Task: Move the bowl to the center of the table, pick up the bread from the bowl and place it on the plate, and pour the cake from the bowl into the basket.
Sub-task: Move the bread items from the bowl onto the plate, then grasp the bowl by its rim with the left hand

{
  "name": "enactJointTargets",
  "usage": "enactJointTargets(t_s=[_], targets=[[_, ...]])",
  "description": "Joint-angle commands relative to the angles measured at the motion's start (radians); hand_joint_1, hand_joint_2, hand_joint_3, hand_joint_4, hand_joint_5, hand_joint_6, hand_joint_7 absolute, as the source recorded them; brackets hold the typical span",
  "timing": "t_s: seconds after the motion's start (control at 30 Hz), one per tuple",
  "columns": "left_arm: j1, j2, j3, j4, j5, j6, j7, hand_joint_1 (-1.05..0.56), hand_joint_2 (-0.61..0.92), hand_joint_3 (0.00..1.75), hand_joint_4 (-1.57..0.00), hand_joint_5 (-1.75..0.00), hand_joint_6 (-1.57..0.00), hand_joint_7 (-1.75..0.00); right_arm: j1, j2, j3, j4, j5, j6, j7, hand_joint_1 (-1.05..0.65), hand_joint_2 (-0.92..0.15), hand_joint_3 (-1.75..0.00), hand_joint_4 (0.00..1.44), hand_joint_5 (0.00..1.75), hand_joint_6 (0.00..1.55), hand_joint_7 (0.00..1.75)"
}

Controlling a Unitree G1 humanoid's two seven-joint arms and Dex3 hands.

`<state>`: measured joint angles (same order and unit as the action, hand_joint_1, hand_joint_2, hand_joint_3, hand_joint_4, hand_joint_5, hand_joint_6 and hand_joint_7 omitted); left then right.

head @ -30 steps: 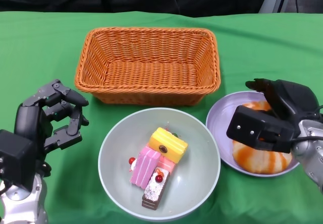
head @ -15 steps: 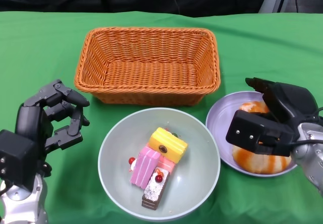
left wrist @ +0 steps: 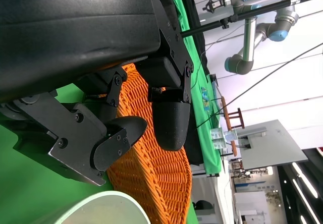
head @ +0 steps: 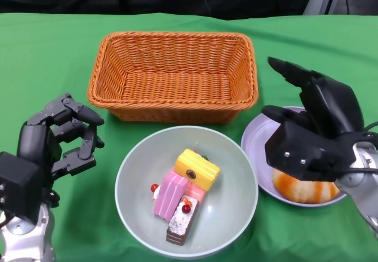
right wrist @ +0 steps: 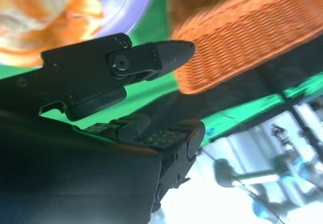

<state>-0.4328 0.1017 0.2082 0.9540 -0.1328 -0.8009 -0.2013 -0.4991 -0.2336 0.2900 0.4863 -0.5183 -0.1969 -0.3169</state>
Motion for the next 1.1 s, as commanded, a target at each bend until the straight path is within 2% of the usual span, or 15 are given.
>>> enactJointTargets(t_s=[0.03, 0.17, 0.33, 0.6, 0.63, 0.67, 0.7, 0.73, 0.8, 0.83, 0.93, 1.0, 1.1], targets=[[-0.015, 0.017, 0.01, 0.006, -0.011, -0.003, -0.008, -0.01, 0.57, 1.1, -0.79, -1.57, -0.8, -1.35, 0.066, -0.002, -0.03, -0.139, 0.028, 0.023, 0.05, -0.75, -0.92, -0.23, 0.46, 0.04, 0.46, 0.02], [-0.015, 0.017, 0.006, 0.01, 0.004, -0.014, 0.007, -0.02, 0.56, 1.1, -0.79, -1.57, -0.8, -1.35, 0.157, 0.015, -0.077, -0.293, 0.111, 0.0, 0.1, -0.69, -0.92, -0.18, 0.57, 0.08, 0.52, 0.03], [-0.018, 0.02, 0.009, 0.016, -0.002, -0.013, -0.002, -0.02, 0.56, 1.11, -0.78, -1.58, -0.8, -1.35, 0.274, 0.073, -0.169, -0.485, 0.331, 0.001, 0.203, -0.47, -0.92, -0.07, 0.75, 0.13, 0.68, 0.06], [-0.021, 0.035, 0.014, 0.032, -0.005, -0.018, -0.014, -0.02, 0.55, 1.12, -0.78, -1.58, -0.79, -1.35, 0.412, 0.121, -0.238, -0.64, 0.474, -0.044, 0.27, -0.26, -0.92, -0.09, 0.94, 0.22, 0.85, 0.09], [-0.019, 0.039, 0.013, 0.032, 0.001, -0.02, -0.01, -0.02, 0.55, 1.12, -0.77, -1.57, -0.79, -1.35, 0.425, 0.134, -0.242, -0.648, 0.484, -0.058, 0.266, -0.24, -0.92, -0.09, 0.97, 0.3, 0.91, 0.12], [-0.018, 0.043, 0.01, 0.033, 0.009, -0.023, -0.004, -0.02, 0.55, 1.13, -0.77, -1.57, -0.79, -1.35, 0.44, 0.147, -0.246, -0.653, 0.492, -0.076, 0.262, -0.22, -0.92, -0.1, 0.93, 0.45, 0.95, 0.14], [-0.016, 0.046, 0.008, 0.03, 0.012, -0.022, -0.002, -0.01, 0.55, 1.13, -0.77, -1.57, -0.79, -1.34, 0.455, 0.16, -0.25, -0.658, 0.499, -0.092, 0.259, -0.21, -0.92, -0.12, 0.88, 0.69, 1.0, 0.18], [-0.015, 0.047, 0.008, 0.029, 0.014, -0.022, -0.001, -0.01, 0.54, 1.14, -0.77, -1.57, -0.79, -1.34, 0.464, 0.168, -0.253, -0.661, 0.502, -0.101, 0.26, -0.2, -0.92, -0.13, 0.85, 0.82, 1.02, 0.22], [-0.013, 0.051, 0.009, 0.029, 0.014, -0.026, -0.001, -0.01, 0.54, 1.14, -0.76, -1.57, -0.79, -1.34, 0.486, 0.184, -0.259, -0.643, 0.517, -0.155, 0.266, -0.2, -0.92, -0.15, 0.83, 1.0, 1.04, 0.29], [-0.013, 0.052, 0.011, 0.029, 0.011, -0.025, -0.004, 0.0, 0.54, 1.14, -0.76, -1.56, -0.79, -1.33, 0.498, 0.189, -0.262, -0.63, 0.522, -0.185, 0.271, -0.2, -0.9, -0.19, 0.83, 1.08, 1.02, 0.4], [-0.013, 0.056, 0.017, 0.03, -0.004, -0.026, -0.02, 0.02, 0.56, 1.12, -0.77, -1.56, -0.8, -1.32, 0.531, 0.199, -0.268, -0.596, 0.532, -0.249, 0.281, -0.19, -0.82, -0.4, 0.82, 1.19, 0.9, 0.74], [-0.015, 0.062, 0.018, 0.032, -0.009, -0.029, -0.027, 0.02, 0.57, 1.11, -0.78, -1.56, -0.8, -1.32, 0.556, 0.208, -0.273, -0.571, 0.543, -0.276, 0.288, -0.17, -0.78, -0.48, 0.82, 1.23, 0.88, 0.82], [-0.019, 0.065, 0.026, 0.033, -0.029, -0.023, -0.051, 0.01, 0.56, 1.11, -0.78, -1.56, -0.81, -1.32, 0.58, 0.199, -0.284, -0.515, 0.544, -0.31, 0.31, -0.1, -0.68, -0.72, 0.78, 1.32, 0.84, 0.94]])
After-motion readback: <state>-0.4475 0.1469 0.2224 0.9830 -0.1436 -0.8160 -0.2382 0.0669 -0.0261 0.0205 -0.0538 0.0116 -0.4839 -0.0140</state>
